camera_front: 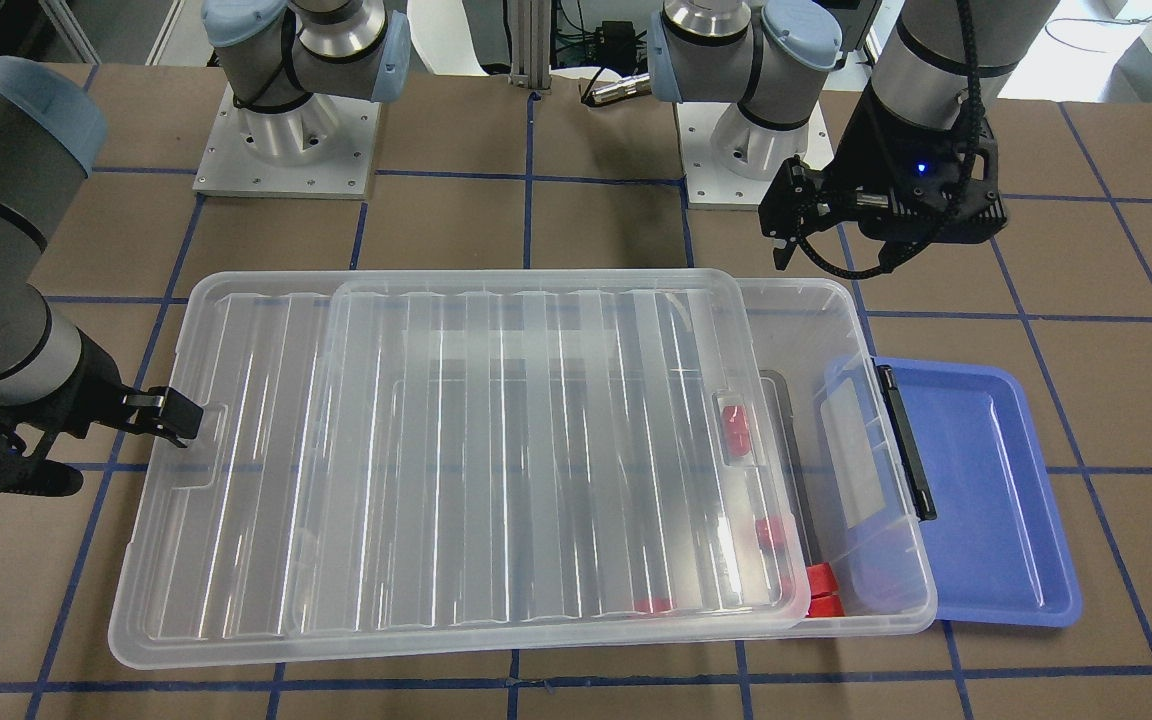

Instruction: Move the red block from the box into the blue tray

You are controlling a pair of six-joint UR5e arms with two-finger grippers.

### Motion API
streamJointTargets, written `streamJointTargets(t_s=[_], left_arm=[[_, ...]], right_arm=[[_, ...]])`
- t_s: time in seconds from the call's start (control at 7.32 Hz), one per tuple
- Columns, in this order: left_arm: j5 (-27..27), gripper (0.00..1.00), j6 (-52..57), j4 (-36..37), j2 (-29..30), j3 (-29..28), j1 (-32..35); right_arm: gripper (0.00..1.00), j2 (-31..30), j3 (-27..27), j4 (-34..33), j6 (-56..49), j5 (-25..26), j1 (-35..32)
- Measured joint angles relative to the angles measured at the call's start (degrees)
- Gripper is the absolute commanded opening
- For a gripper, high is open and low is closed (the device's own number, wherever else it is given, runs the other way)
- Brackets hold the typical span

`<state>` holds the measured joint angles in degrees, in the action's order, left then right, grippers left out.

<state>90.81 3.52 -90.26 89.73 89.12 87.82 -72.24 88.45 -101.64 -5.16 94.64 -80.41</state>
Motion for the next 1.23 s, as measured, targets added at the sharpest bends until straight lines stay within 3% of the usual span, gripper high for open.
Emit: streamJointTargets(t_s=[1.23], left_arm=[[-0.02, 1.00, 0.00, 0.00, -0.03, -0.05, 0.05]], right_arm=[[1.00, -0.18, -0.08, 0.29, -7.73, 2.58, 4.63]])
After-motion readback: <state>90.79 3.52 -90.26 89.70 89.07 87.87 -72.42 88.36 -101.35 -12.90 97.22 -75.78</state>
